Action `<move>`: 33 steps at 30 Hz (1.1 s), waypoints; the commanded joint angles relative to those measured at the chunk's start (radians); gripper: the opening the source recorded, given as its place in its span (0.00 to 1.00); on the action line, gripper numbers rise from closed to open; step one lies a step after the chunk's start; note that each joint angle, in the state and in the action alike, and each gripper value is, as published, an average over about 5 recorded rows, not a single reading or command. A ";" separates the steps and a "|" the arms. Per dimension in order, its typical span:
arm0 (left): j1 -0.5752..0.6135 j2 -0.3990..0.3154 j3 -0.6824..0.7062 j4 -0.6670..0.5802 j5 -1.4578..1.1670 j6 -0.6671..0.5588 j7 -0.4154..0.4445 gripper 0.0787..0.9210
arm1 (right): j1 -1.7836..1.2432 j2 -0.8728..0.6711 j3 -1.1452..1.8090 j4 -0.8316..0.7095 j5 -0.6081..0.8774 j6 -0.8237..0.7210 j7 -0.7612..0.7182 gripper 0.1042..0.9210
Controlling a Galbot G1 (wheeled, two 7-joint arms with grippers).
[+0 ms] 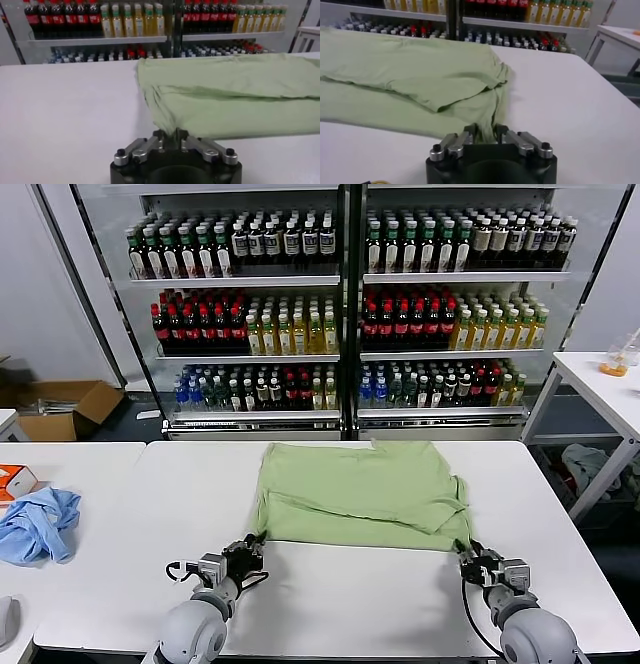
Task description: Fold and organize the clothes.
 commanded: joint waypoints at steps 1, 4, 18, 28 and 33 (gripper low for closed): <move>0.003 0.002 -0.001 -0.004 -0.010 -0.004 0.002 0.10 | 0.003 0.004 -0.005 -0.002 0.016 -0.003 0.000 0.09; 0.012 0.005 -0.006 -0.021 -0.021 -0.007 0.004 0.04 | -0.013 -0.004 0.004 0.023 0.016 0.000 -0.003 0.02; 0.206 -0.006 -0.071 -0.218 -0.021 -0.009 0.004 0.03 | -0.226 -0.041 0.104 0.229 -0.024 0.013 -0.010 0.01; 0.474 -0.009 -0.167 -0.424 -0.016 -0.007 0.001 0.03 | -0.444 -0.096 0.200 0.372 -0.043 0.005 -0.004 0.01; 0.584 -0.010 -0.206 -0.469 -0.009 -0.011 -0.001 0.03 | -0.525 -0.092 0.209 0.401 -0.082 0.002 0.001 0.01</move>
